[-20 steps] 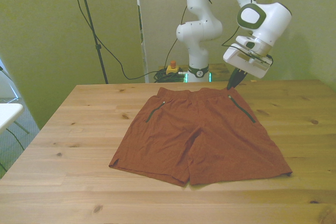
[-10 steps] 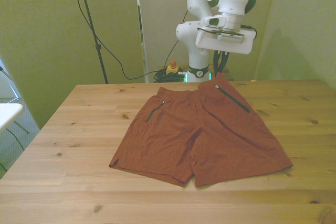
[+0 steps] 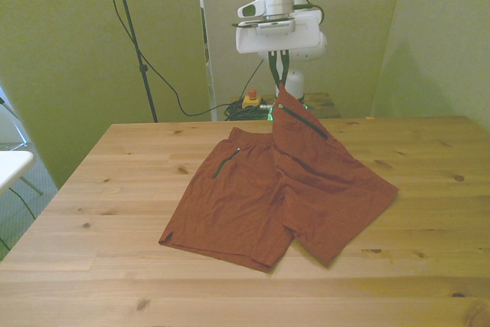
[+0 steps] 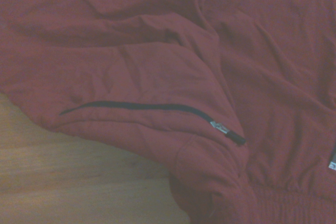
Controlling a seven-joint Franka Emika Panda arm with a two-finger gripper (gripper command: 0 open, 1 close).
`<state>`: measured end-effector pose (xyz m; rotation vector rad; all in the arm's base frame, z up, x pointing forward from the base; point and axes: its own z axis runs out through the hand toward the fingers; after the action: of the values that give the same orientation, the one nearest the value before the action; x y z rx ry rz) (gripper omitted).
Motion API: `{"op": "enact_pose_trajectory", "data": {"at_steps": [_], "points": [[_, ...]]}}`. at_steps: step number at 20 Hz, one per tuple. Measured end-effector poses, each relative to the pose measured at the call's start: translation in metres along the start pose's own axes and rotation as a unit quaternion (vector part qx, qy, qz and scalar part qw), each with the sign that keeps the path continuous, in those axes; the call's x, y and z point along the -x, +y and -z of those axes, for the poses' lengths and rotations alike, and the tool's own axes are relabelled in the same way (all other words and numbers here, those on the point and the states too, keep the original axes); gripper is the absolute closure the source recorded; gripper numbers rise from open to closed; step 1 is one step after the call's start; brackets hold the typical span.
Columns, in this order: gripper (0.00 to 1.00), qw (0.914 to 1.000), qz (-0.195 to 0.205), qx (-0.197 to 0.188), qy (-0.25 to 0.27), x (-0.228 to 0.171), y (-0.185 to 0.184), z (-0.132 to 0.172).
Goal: Fold the shorts
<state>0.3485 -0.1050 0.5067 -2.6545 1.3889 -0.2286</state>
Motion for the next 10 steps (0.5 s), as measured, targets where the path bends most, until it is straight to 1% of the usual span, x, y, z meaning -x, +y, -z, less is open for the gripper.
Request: {"op": "enact_pose_trajectory", "data": {"at_steps": [3, 7, 8, 10], "points": [[1.00, 0.9997, -0.022, 0.002, -0.012, -0.015, 0.033, -0.014], [1.00, 0.9978, -0.056, -0.002, -0.036, -0.043, 0.070, -0.051], [0.00, 0.9970, -0.063, -0.005, -0.045, -0.051, 0.077, -0.063], [0.00, 0.9950, -0.075, -0.008, -0.066, -0.068, 0.089, -0.088]]}}
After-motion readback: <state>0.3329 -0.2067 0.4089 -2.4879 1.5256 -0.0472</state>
